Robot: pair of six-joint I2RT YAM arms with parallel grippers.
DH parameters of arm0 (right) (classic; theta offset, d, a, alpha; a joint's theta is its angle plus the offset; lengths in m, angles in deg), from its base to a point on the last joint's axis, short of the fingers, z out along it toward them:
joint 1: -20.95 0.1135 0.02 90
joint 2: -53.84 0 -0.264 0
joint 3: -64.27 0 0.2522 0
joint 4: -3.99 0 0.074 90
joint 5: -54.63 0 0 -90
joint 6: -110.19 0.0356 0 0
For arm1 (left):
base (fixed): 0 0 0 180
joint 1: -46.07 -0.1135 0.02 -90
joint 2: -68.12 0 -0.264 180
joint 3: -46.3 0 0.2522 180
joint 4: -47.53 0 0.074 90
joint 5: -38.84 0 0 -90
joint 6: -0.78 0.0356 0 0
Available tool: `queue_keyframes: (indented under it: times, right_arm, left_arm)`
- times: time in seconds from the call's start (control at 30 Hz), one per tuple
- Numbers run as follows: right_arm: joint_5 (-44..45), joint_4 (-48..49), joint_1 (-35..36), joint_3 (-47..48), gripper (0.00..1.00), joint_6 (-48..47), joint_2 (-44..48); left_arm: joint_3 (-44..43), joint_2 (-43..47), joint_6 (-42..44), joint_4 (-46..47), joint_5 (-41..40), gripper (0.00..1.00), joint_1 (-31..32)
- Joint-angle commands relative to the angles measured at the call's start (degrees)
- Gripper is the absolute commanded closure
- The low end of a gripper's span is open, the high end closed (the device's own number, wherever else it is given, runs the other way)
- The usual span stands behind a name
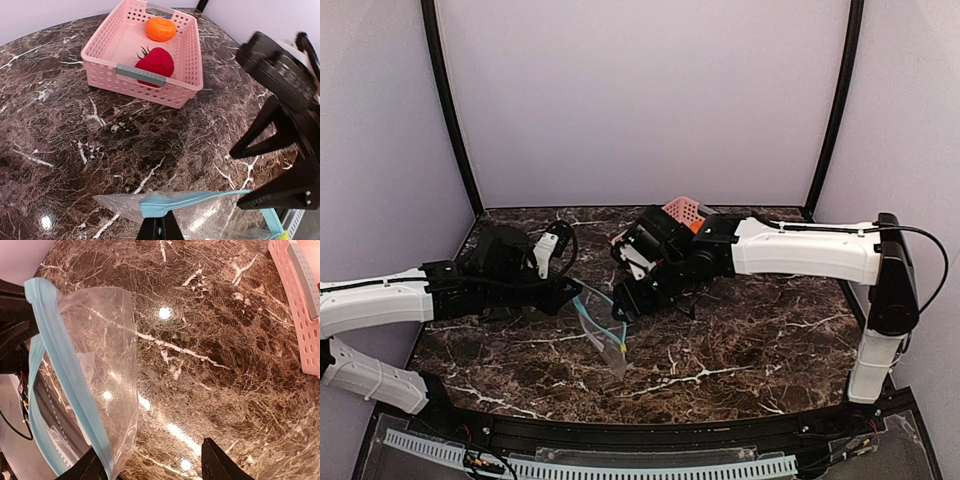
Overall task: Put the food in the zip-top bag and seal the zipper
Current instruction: Open the zipper food storage bag at the center of the board.
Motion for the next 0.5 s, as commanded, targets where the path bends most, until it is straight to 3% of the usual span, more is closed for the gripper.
queue_keyframes:
  times: [0.0, 0.47]
  right_arm:
    - [0.9, 1.4, 1.7, -0.8, 0.39, 5.5, 1.7]
    - [1.6, 4.6, 3.5, -2.5, 0.51, 11.9, -1.2]
  left_arm:
    - [2.6, 1.4, -8.6, 3.5, -5.8, 0.99, -0.1]
    - [5.9, 2.2, -14.1, 8.2, -9.3, 0.99, 0.0]
